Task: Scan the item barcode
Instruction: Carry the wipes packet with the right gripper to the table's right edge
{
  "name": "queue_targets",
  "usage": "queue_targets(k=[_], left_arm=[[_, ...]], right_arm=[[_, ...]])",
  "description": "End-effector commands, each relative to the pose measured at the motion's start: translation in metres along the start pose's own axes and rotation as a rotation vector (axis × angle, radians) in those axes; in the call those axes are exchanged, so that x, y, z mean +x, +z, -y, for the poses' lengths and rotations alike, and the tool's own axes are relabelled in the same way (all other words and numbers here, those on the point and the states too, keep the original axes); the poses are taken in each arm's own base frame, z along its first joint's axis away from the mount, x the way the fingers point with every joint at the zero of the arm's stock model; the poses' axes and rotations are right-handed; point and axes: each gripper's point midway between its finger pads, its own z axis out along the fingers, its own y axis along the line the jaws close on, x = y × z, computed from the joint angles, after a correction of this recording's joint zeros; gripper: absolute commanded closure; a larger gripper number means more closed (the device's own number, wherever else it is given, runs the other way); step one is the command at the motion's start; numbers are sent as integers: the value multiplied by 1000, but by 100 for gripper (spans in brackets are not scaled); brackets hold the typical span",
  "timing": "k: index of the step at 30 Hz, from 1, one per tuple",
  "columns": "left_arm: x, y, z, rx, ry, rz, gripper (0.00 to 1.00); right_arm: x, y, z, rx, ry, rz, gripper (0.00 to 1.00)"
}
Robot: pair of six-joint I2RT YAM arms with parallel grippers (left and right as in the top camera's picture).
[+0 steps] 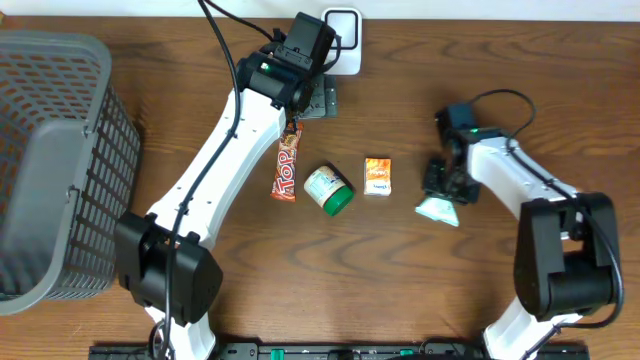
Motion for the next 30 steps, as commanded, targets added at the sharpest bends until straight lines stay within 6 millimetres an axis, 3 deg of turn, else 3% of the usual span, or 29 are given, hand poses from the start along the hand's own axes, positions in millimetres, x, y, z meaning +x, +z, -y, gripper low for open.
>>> queue_targets(k=[1, 6, 9, 13, 17, 23, 25, 27, 28, 30], left_arm=[[-25, -44, -24, -134, 30, 164, 3], [-36, -88, -22, -142, 24, 287, 3], [-36, -113, -11, -92, 28, 337, 3], [-32, -125, 0, -61, 47, 353, 3], [-20, -127, 10, -56, 87, 331, 3], [-19, -134, 9, -118, 122, 365, 2], [-20, -136, 6, -133, 118, 376, 2], [-21, -138, 2, -136, 115, 378, 2], [-22, -140, 0, -138, 111, 379, 2], [-22, -144, -6, -143, 107, 381, 2]], right_arm=[[-31, -36, 36, -12, 93, 95, 74], [-54, -56, 118, 38, 272, 174, 69], [-55, -57, 199, 173, 451, 198, 72], [-66, -54, 250, 182, 596, 264, 69], [-82, -52, 296, 210, 628, 355, 64], [-73, -24, 352, 234, 752, 354, 64], [-65, -8, 362, 239, 777, 317, 55], [-61, 4, 367, 226, 794, 296, 5], [-62, 5, 366, 209, 795, 299, 1], [-71, 1, 361, 163, 789, 319, 1]])
